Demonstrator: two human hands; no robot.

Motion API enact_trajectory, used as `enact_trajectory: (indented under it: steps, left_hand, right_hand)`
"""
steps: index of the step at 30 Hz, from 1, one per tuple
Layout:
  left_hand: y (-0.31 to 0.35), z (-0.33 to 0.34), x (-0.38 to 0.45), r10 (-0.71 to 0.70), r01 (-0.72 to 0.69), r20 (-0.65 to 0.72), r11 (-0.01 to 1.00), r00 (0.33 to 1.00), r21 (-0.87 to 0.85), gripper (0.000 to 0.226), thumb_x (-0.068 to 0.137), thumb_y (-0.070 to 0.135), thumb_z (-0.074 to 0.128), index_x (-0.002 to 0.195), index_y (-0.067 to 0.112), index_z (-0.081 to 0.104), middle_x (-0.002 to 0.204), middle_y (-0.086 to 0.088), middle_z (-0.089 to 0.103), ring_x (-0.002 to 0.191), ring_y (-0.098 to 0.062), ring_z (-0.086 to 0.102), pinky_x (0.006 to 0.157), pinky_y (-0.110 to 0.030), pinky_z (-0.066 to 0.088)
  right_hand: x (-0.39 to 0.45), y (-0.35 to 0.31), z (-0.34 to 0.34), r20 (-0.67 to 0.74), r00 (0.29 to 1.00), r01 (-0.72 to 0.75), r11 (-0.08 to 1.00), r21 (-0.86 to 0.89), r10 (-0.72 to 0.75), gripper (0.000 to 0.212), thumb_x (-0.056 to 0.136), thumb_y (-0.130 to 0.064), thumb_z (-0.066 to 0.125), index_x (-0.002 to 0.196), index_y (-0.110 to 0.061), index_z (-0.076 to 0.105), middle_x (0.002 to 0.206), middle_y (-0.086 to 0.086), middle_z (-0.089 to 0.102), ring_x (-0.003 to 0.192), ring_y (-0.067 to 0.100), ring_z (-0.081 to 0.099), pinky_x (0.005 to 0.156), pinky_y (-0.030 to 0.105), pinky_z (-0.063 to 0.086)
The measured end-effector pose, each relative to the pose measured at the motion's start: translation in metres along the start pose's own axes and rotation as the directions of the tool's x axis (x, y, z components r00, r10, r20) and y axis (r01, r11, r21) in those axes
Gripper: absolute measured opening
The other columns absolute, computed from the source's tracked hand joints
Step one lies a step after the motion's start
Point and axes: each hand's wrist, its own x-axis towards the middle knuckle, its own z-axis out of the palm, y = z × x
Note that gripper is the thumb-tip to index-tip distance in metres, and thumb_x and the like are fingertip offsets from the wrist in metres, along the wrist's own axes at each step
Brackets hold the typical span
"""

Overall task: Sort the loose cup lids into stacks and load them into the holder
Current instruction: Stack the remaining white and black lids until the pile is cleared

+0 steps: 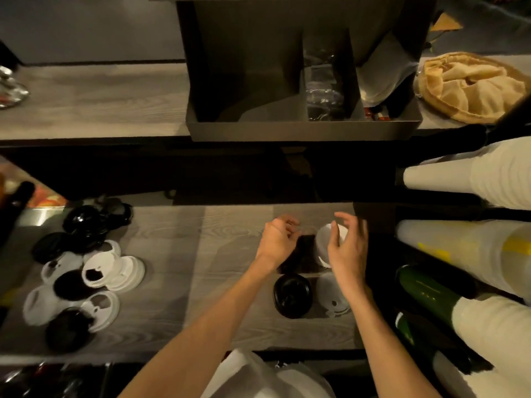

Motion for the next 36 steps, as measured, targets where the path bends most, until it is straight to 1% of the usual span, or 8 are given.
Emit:
enact_trajectory:
  steps: [4, 8, 11, 15, 19, 22, 27, 36]
  left_hand:
    - [-0.049, -0.058, -0.037, -0.036, 0.037, -0.107, 0.999, 0.994, 0.001, 0.009, 0.089, -0.002, 0.068, 0.098, -0.003, 0.072, 0.084, 0.001, 0.066, 0.077, -0.008, 0.062, 0.068, -0.002, 0.044]
    - [-0.114, -0.117, -0.078, -0.165, 0.169, -0.263, 0.986, 0.951, -0.007, 0.006, 0.085, 0.001, 0.073, 0.086, 0.007, 0.074, 0.084, -0.004, 0.076, 0.071, -0.008, 0.067, 0.068, -0.010, 0.052]
    - [-0.163, -0.161, -0.111, -0.279, 0.286, -0.322, 0.958, 0.905, -0.025, 0.007, 0.084, 0.013, 0.071, 0.090, 0.016, 0.074, 0.085, 0.002, 0.076, 0.070, -0.006, 0.067, 0.075, -0.028, 0.059]
    - [-0.208, -0.209, -0.155, -0.449, 0.458, -0.392, 0.886, 0.803, -0.077, 0.023, 0.080, 0.003, 0.069, 0.098, 0.018, 0.069, 0.084, 0.007, 0.066, 0.083, -0.016, 0.068, 0.075, -0.028, 0.048]
    - [-0.248, -0.239, -0.186, -0.522, 0.620, -0.501, 0.784, 0.690, 0.037, 0.046, 0.083, 0.019, 0.078, 0.124, 0.010, 0.058, 0.123, -0.012, 0.055, 0.122, -0.037, 0.052, 0.100, -0.042, 0.043]
    - [-0.270, -0.252, -0.198, -0.494, 0.691, -0.586, 0.703, 0.643, 0.167, 0.059, 0.075, 0.035, 0.086, 0.121, 0.015, 0.054, 0.125, -0.012, 0.051, 0.116, -0.041, 0.052, 0.094, -0.051, 0.049]
    - [-0.297, -0.255, -0.212, -0.524, 0.706, -0.505, 0.646, 0.686, 0.290, 0.079, 0.081, 0.044, 0.079, 0.147, 0.024, 0.040, 0.153, -0.015, 0.032, 0.134, -0.042, 0.041, 0.100, -0.053, 0.048]
    - [-0.296, -0.242, -0.194, -0.467, 0.583, -0.410, 0.780, 0.784, 0.227, 0.085, 0.081, 0.024, 0.081, 0.149, 0.036, 0.032, 0.158, -0.009, 0.021, 0.144, -0.037, 0.030, 0.111, -0.054, 0.043]
  right_hand:
    - [-0.023, -0.055, 0.029, 0.121, 0.979, 0.149, 0.980, 0.133, -0.166, 0.015, 0.103, -0.017, 0.060, 0.118, -0.016, 0.063, 0.114, -0.001, 0.058, 0.105, 0.016, 0.060, 0.087, 0.026, 0.048]
    - [-0.057, -0.103, 0.078, 0.352, 0.888, 0.222, 0.947, 0.234, -0.295, 0.012, 0.102, -0.017, 0.061, 0.114, -0.019, 0.065, 0.110, -0.005, 0.062, 0.102, 0.012, 0.063, 0.089, 0.028, 0.053]
    - [-0.086, -0.137, 0.122, 0.502, 0.778, 0.258, 0.921, 0.293, -0.378, 0.013, 0.100, -0.017, 0.064, 0.113, -0.020, 0.065, 0.108, -0.006, 0.065, 0.100, 0.008, 0.064, 0.090, 0.032, 0.055]
    - [-0.121, -0.183, 0.180, 0.701, 0.573, 0.284, 0.905, 0.317, -0.425, 0.028, 0.092, -0.020, 0.074, 0.118, -0.018, 0.064, 0.113, -0.001, 0.064, 0.101, 0.015, 0.065, 0.093, 0.040, 0.054]
    - [-0.144, -0.235, 0.233, 0.865, 0.361, 0.365, 0.906, 0.213, -0.349, 0.065, 0.085, -0.022, 0.081, 0.142, -0.016, 0.050, 0.137, 0.005, 0.049, 0.126, 0.025, 0.052, 0.108, 0.037, 0.044]
    - [-0.149, -0.264, 0.265, 0.904, 0.240, 0.558, 0.812, 0.169, -0.353, 0.088, 0.081, -0.014, 0.079, 0.156, -0.025, 0.034, 0.156, 0.008, 0.029, 0.144, 0.035, 0.033, 0.120, 0.048, 0.031]
    - [-0.155, -0.273, 0.319, 0.943, 0.047, 0.779, 0.603, 0.171, -0.329, 0.095, 0.087, -0.041, 0.079, 0.161, -0.040, 0.020, 0.172, 0.003, -0.005, 0.157, 0.036, 0.003, 0.124, 0.060, 0.018]
    - [-0.171, -0.205, 0.289, 0.836, 0.312, 0.649, 0.744, 0.160, -0.452, 0.052, 0.098, -0.040, 0.061, 0.147, -0.029, 0.048, 0.165, 0.007, 0.026, 0.148, 0.031, 0.033, 0.118, 0.051, 0.040]
